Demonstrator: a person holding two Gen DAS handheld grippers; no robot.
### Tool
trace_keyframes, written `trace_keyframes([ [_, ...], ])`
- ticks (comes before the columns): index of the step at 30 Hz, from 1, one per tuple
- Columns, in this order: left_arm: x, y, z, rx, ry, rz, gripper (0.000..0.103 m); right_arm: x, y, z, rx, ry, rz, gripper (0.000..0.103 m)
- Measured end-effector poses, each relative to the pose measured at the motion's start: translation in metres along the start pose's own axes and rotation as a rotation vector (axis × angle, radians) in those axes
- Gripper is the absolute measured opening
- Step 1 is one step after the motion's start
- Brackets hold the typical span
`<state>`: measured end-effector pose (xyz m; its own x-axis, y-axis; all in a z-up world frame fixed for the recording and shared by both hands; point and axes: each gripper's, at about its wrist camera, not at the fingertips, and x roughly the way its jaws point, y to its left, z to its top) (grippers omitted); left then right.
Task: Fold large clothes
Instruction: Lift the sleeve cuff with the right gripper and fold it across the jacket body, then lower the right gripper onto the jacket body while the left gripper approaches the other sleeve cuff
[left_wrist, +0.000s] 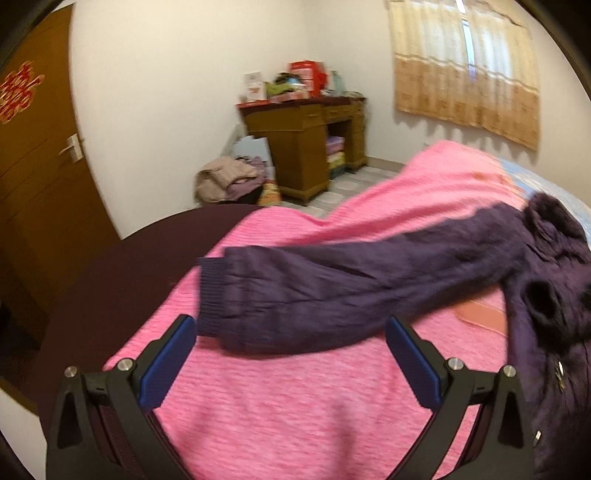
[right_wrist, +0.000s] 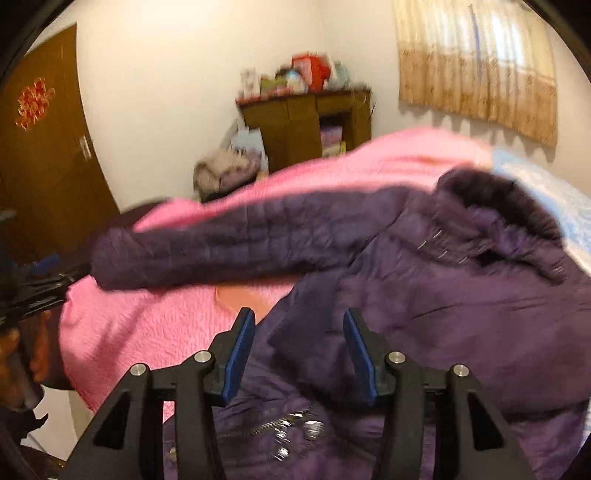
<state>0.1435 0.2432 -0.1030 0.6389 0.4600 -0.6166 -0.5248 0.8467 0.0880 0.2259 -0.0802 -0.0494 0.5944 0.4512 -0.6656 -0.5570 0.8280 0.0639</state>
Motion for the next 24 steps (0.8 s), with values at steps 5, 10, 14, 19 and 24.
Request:
trace_keyframes([
  [5, 0.012, 0.044, 0.008, -0.083, 0.013, 0.058, 0.103, -0.033, -0.068, 0.008, 0.099, -0.04, -0.27, 0.055],
  [10, 0.026, 0.076, 0.007, -0.138, 0.02, 0.134, 0.103, -0.038, -0.166, -0.005, 0.312, 0.014, -0.499, 0.055],
  [14, 0.047, 0.089, 0.001, -0.173, 0.07, 0.162, 0.103, -0.004, -0.203, -0.033, 0.407, 0.159, -0.471, 0.056],
  [19, 0.057, 0.083, -0.012, -0.162, 0.112, 0.158, 0.103, 0.03, -0.187, -0.052, 0.364, 0.214, -0.433, 0.056],
  [24, 0.058, 0.082, -0.011, -0.152, 0.116, 0.153, 0.103, 0.046, -0.158, -0.052, 0.206, 0.27, -0.473, 0.057],
])
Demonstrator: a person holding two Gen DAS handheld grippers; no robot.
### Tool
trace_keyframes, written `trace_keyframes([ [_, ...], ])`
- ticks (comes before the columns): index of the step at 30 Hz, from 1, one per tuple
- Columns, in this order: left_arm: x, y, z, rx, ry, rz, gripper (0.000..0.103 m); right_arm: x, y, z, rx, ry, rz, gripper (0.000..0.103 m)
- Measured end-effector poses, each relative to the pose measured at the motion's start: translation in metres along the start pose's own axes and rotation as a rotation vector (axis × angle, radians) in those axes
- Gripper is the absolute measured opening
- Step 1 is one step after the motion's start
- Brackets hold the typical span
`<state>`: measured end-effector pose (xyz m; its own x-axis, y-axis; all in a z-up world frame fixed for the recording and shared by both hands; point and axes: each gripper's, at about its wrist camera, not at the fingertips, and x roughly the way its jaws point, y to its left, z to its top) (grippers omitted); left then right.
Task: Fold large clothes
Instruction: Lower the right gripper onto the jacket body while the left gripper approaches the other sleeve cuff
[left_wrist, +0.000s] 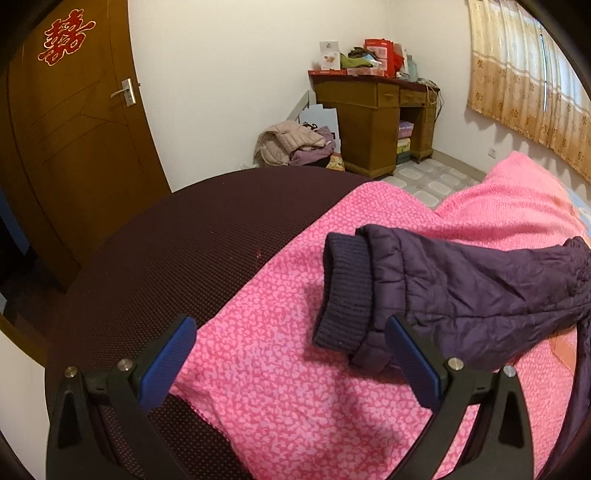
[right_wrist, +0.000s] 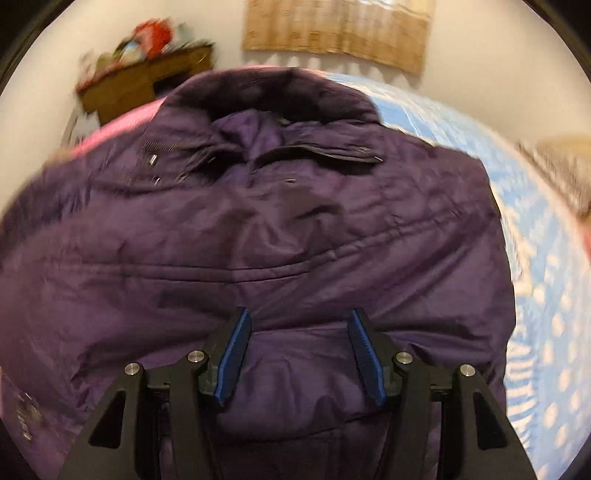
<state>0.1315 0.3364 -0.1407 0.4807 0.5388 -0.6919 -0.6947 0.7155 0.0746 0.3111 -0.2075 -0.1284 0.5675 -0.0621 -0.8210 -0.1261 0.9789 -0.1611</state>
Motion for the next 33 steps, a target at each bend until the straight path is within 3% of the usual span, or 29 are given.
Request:
trace_keyframes([
  [3, -0.001, 0.006, 0.0, -0.009, -0.004, -0.001, 0.103, -0.023, -0.002, -0.001, 0.065, -0.015, 0.072, 0.057],
  [6, 0.003, 0.013, 0.001, -0.017, -0.004, -0.007, 0.103, -0.054, 0.027, 0.002, 0.013, -0.092, 0.109, 0.057],
  [9, 0.006, 0.021, 0.003, -0.043, 0.011, -0.018, 0.103, -0.058, 0.059, 0.009, -0.018, -0.089, 0.213, 0.057],
  [13, 0.012, 0.031, 0.004, -0.086, 0.043, -0.06, 0.103, -0.042, 0.098, 0.008, -0.067, -0.066, 0.245, 0.057],
  [18, 0.008, 0.03, 0.001, -0.078, 0.038, -0.101, 0.103, -0.02, 0.125, -0.006, -0.127, -0.05, 0.193, 0.057],
  [26, 0.0, 0.009, 0.005, -0.03, 0.0, -0.146, 0.103, -0.016, 0.131, -0.012, -0.154, -0.059, 0.177, 0.057],
  [33, 0.014, 0.01, 0.009, -0.073, 0.027, -0.177, 0.103, -0.014, 0.129, -0.013, -0.146, -0.068, 0.184, 0.057],
])
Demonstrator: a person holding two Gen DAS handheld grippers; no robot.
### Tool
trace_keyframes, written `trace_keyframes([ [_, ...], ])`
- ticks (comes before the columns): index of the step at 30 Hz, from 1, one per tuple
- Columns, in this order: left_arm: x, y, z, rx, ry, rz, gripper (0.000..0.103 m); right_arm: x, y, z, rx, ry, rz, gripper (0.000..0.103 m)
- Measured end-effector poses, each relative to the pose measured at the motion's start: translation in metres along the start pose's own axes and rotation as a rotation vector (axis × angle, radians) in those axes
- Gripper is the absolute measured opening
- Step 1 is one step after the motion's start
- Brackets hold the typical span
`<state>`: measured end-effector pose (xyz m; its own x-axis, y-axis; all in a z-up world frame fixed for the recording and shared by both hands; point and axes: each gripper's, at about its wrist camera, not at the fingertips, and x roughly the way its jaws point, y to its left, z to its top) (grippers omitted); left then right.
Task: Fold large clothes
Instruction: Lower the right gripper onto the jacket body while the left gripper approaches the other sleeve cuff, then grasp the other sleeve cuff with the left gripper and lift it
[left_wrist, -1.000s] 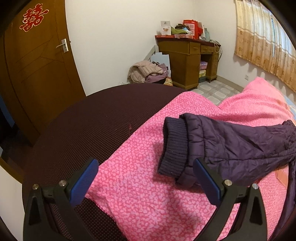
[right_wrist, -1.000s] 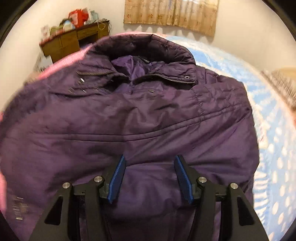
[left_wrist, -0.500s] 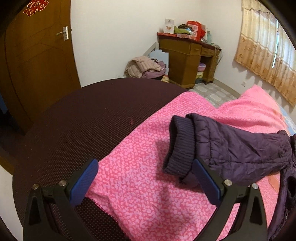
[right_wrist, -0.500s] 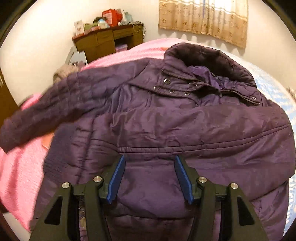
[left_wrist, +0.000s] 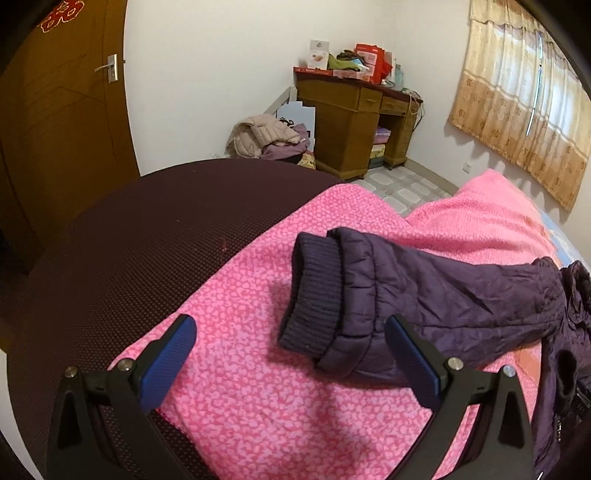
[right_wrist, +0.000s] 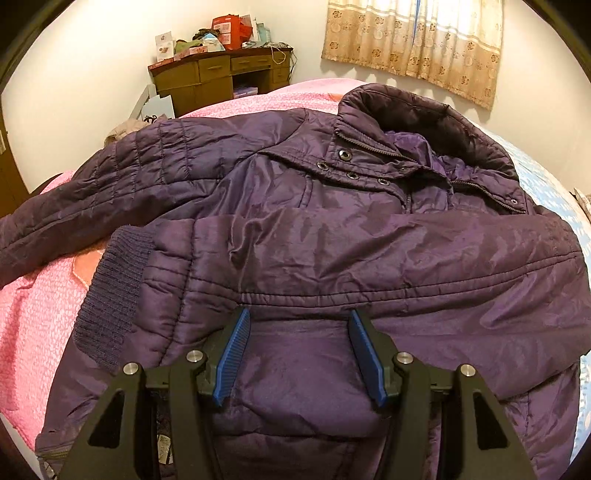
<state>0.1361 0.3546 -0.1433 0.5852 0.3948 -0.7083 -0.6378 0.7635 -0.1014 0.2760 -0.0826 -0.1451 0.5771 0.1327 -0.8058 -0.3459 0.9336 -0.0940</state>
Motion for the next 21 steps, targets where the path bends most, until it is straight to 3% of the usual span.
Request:
trace_keyframes([
  [8, 0.021, -0.004, 0.005, -0.032, 0.033, -0.017, 0.102, 0.0, 0.001, -0.001, -0.006, -0.004, -0.007, 0.057],
  [12, 0.034, -0.003, 0.007, -0.059, 0.07, -0.064, 0.099, -0.001, 0.003, -0.002, -0.007, -0.007, -0.011, 0.057],
  [15, 0.04, -0.004, 0.005, -0.086, 0.101, -0.125, 0.088, -0.001, 0.003, -0.002, -0.007, -0.008, -0.01, 0.057],
  [17, 0.042, -0.006, 0.003, -0.089, 0.107, -0.151, 0.074, -0.001, 0.004, -0.002, -0.006, -0.011, -0.011, 0.057],
  [18, 0.042, -0.007, 0.002, -0.088, 0.109, -0.162, 0.072, -0.001, 0.004, -0.002, -0.005, -0.013, -0.011, 0.057],
  [21, 0.035, -0.016, 0.001, -0.052, 0.071, -0.151, 0.064, -0.001, 0.005, -0.002, -0.001, -0.017, -0.01, 0.057],
])
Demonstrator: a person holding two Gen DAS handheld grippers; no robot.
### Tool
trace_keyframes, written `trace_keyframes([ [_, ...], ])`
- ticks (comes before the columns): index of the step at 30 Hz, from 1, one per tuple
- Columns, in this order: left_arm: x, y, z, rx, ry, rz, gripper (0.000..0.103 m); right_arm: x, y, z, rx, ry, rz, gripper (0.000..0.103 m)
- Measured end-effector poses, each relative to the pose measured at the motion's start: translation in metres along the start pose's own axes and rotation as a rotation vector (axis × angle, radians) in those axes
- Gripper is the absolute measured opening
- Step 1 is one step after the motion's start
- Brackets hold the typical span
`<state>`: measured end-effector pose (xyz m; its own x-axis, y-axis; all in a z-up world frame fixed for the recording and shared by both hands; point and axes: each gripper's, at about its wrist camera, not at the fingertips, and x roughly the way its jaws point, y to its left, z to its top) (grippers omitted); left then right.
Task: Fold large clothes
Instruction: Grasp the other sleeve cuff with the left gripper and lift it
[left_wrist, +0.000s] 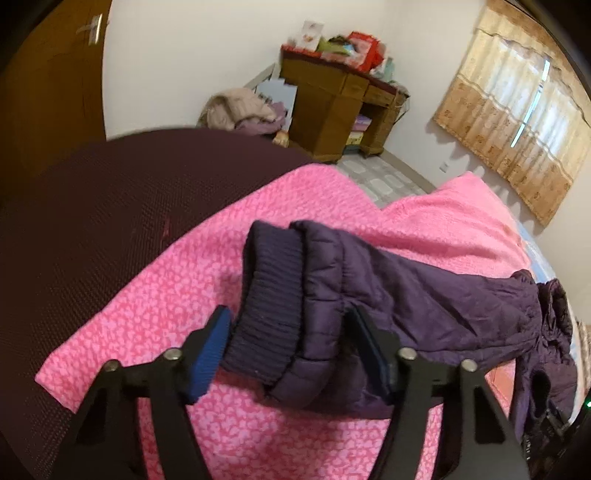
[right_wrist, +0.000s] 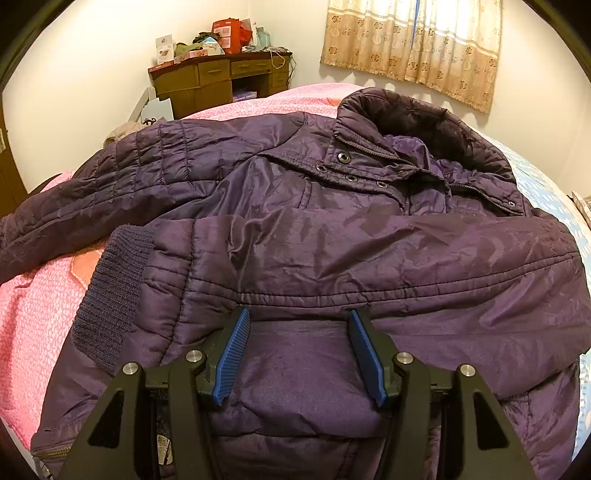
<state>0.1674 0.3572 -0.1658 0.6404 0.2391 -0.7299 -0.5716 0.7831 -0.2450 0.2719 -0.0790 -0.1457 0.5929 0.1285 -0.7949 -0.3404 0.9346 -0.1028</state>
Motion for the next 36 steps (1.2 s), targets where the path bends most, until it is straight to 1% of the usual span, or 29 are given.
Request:
trace_keyframes([
  [1, -0.002, -0.004, -0.001, 0.021, -0.015, 0.004, 0.061, 0.0, 0.0, 0.0, -0.001, 0.0, 0.0, 0.057],
  [3, -0.004, -0.007, 0.001, 0.037, -0.031, -0.006, 0.052, 0.0, -0.001, 0.0, 0.002, 0.0, 0.003, 0.057],
  [4, -0.003, -0.007, 0.003, 0.038, -0.031, -0.014, 0.05, 0.0, -0.002, 0.0, 0.006, 0.0, 0.007, 0.057],
  [8, 0.004, 0.0, 0.011, 0.006, -0.011, -0.023, 0.052, 0.0, -0.004, 0.0, 0.022, -0.006, 0.018, 0.058],
  [10, 0.006, 0.004, 0.013, -0.016, 0.0, -0.042, 0.052, 0.0, -0.004, 0.0, 0.022, -0.008, 0.015, 0.058],
  [11, 0.007, 0.005, 0.013, -0.024, 0.002, -0.058, 0.046, 0.001, -0.004, 0.0, 0.022, -0.009, 0.014, 0.058],
  [13, 0.003, 0.002, 0.014, 0.003, -0.012, -0.105, 0.027, 0.001, -0.006, 0.001, 0.03, -0.008, 0.022, 0.059],
  [16, -0.008, -0.003, 0.018, 0.021, -0.027, -0.11, 0.023, -0.005, -0.015, 0.003, 0.066, -0.008, 0.067, 0.06],
  [18, -0.02, -0.008, 0.024, 0.036, -0.047, -0.124, 0.023, -0.016, -0.023, 0.003, 0.109, -0.025, 0.09, 0.067],
  [20, -0.036, -0.016, 0.032, 0.051, -0.081, -0.144, 0.022, -0.035, -0.035, 0.004, 0.163, -0.069, 0.118, 0.068],
  [22, -0.049, -0.025, 0.042, 0.061, -0.108, -0.16, 0.022, -0.055, -0.045, 0.004, 0.186, -0.112, 0.138, 0.069],
  [25, -0.065, -0.04, 0.055, 0.071, -0.143, -0.179, 0.022, -0.086, -0.061, 0.001, 0.207, -0.175, 0.144, 0.071],
  [26, -0.072, -0.046, 0.058, 0.078, -0.155, -0.199, 0.021, -0.094, -0.066, -0.001, 0.214, -0.189, 0.142, 0.072],
  [28, -0.085, -0.062, 0.064, 0.097, -0.184, -0.229, 0.021, -0.112, -0.08, -0.009, 0.245, -0.226, 0.144, 0.073],
  [32, -0.107, -0.093, 0.07, 0.133, -0.223, -0.294, 0.019, -0.135, -0.103, -0.027, 0.303, -0.267, 0.142, 0.074],
  [34, -0.116, -0.109, 0.073, 0.155, -0.24, -0.327, 0.018, -0.146, -0.109, -0.036, 0.324, -0.287, 0.144, 0.074],
  [36, -0.125, -0.125, 0.074, 0.182, -0.261, -0.342, 0.018, -0.151, -0.116, -0.044, 0.339, -0.298, 0.147, 0.074],
])
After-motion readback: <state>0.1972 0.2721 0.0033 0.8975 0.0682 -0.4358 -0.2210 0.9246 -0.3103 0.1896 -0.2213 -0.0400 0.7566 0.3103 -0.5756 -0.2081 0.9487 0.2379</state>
